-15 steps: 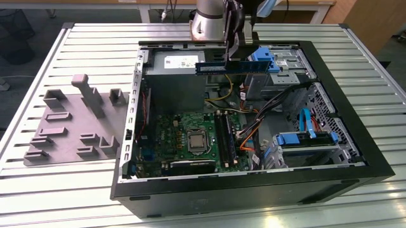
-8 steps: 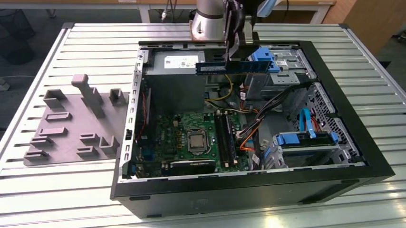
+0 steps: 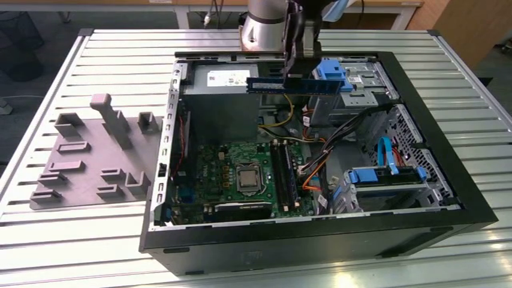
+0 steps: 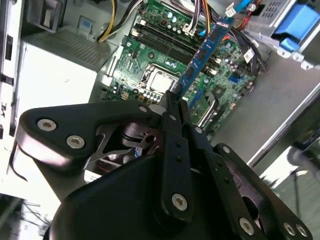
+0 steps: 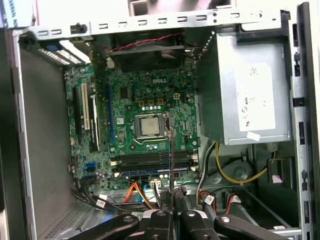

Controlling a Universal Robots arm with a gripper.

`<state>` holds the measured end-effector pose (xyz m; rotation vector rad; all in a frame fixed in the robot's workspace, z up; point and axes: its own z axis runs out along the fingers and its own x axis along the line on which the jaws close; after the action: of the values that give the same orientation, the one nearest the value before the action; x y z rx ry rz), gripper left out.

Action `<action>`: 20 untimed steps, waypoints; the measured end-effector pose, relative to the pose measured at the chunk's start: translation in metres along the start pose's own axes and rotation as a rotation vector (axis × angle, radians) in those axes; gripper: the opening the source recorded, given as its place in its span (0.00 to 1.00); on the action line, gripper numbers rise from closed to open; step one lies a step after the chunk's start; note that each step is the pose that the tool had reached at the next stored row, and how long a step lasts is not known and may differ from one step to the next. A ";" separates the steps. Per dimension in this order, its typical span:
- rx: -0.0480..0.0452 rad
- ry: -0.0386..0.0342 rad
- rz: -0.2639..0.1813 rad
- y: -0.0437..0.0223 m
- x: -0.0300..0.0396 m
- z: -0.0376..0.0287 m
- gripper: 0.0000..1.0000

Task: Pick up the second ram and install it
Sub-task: 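Insert the second ram into the second slot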

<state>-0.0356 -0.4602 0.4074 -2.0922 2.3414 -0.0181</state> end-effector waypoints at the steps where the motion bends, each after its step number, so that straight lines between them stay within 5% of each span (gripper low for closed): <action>1: -0.0002 0.0003 0.019 0.0000 0.0000 0.0002 0.14; 20: -0.0022 0.0049 0.360 0.0001 0.0000 0.0061 0.14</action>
<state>-0.0356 -0.4602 0.4014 -1.6410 2.6806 -0.0200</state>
